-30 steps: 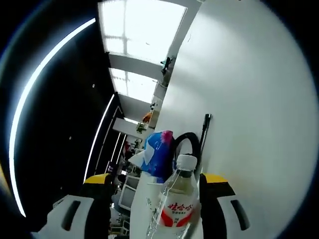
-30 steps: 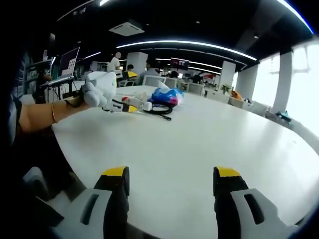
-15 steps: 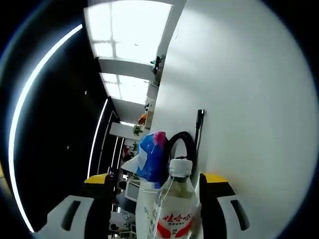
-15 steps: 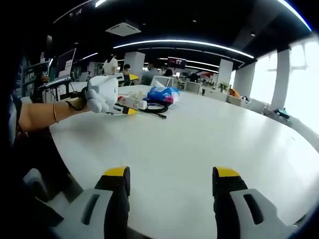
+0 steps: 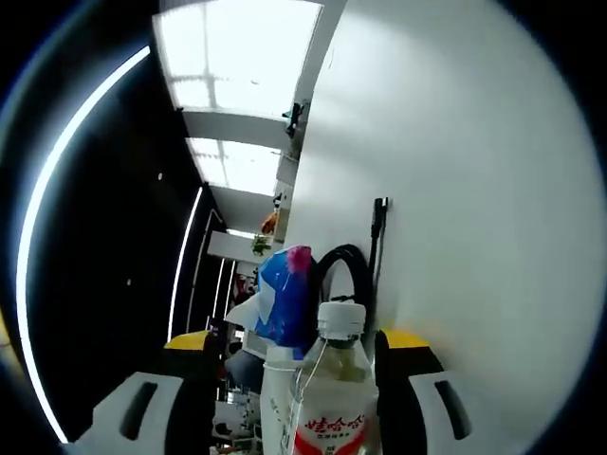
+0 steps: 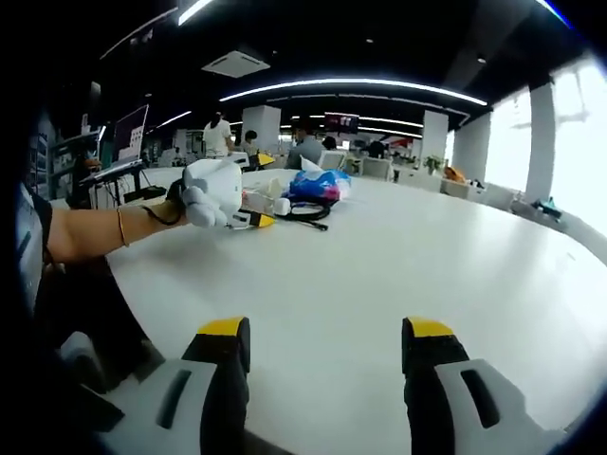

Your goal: Arrange the tabletop items into an orderly group along one side of the table until the central work area is clear of visible clutter.

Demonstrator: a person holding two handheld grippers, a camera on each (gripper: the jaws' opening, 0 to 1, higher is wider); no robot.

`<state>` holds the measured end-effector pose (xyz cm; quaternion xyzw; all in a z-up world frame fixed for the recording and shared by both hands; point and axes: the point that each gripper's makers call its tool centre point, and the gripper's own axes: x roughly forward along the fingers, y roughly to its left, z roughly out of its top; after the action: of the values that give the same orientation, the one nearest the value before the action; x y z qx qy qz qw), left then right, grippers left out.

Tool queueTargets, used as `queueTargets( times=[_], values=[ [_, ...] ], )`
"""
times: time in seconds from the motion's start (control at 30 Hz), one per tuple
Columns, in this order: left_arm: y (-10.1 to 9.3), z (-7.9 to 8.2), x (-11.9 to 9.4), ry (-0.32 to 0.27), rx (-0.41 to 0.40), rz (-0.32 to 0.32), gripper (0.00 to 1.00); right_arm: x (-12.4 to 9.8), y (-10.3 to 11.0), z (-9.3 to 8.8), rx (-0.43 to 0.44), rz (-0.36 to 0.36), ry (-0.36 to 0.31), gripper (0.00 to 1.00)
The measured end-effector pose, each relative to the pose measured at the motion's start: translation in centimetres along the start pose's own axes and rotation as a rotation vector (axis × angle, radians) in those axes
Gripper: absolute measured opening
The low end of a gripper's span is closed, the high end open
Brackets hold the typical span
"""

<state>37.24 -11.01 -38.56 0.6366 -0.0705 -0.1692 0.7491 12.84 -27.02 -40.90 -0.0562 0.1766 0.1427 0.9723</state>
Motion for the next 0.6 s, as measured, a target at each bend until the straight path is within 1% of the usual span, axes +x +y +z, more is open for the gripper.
queueTargets(
  times=[0.07, 0.2, 0.3, 0.37, 0.43, 0.57, 0.6],
  values=[
    [0.1, 0.0, 0.2, 0.003, 0.009, 0.011, 0.65, 0.0, 0.0, 0.0, 0.003, 0.003, -0.002, 0.62],
    [0.0, -0.1, 0.3, 0.016, 0.044, 0.005, 0.61, -0.2, -0.5, -0.1, 0.001, -0.01, 0.004, 0.61],
    [0.0, 0.1, 0.4, 0.018, 0.082, 0.011, 0.6, -0.3, -0.6, -0.1, 0.01, -0.008, 0.001, 0.61],
    [-0.1, 0.4, 0.4, 0.022, 0.132, 0.009, 0.59, -0.3, -0.7, -0.2, 0.013, -0.009, 0.003, 0.61],
    [-0.5, 0.7, 0.5, 0.027, 0.199, -0.005, 0.57, -0.3, -0.8, -0.3, 0.015, -0.012, 0.008, 0.61],
    [-0.9, 0.8, 0.5, 0.024, 0.229, -0.024, 0.49, -0.3, -0.7, -0.6, 0.036, -0.001, 0.004, 0.61],
    [-1.1, 0.8, 0.5, 0.027, 0.231, -0.032, 0.46, -0.2, -0.7, -0.6, 0.044, 0.004, 0.001, 0.6]
  ],
)
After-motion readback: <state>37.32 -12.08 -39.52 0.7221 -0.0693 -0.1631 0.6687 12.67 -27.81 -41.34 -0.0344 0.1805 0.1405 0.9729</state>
